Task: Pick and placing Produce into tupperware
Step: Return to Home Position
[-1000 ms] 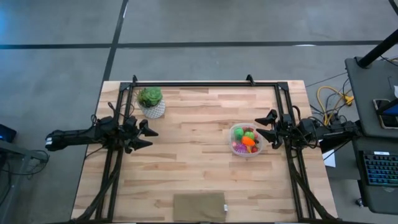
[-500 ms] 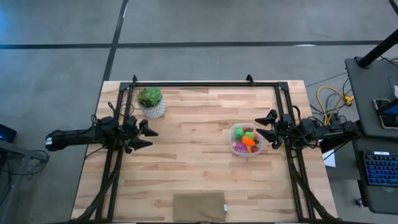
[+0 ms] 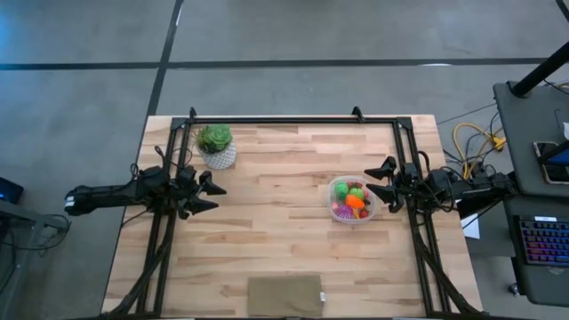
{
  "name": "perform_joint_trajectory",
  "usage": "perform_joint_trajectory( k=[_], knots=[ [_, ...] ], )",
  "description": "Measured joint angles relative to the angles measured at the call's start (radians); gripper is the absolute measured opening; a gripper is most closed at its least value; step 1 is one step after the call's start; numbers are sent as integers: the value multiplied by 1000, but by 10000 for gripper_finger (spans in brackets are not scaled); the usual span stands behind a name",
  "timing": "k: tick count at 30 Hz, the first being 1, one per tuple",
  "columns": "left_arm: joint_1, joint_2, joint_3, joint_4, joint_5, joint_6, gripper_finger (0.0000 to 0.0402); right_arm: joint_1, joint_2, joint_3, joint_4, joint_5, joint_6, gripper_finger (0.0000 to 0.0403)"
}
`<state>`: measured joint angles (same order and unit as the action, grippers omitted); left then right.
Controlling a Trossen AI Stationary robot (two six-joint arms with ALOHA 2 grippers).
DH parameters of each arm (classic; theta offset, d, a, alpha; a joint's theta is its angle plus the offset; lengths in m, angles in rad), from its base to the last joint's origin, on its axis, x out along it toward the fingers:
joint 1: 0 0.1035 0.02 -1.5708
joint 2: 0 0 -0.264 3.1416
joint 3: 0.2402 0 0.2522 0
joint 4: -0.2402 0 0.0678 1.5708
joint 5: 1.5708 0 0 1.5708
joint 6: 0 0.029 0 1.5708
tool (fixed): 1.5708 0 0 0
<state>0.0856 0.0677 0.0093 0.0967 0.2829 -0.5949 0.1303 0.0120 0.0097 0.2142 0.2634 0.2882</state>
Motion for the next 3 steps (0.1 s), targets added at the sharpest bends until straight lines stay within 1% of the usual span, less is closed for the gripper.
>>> perform_joint_trajectory(
  k=[3],
  knots=[
    [0, 0, 0, 0, 0, 0, 283, 0, 0, 0, 0, 0, 0, 258]
  ],
)
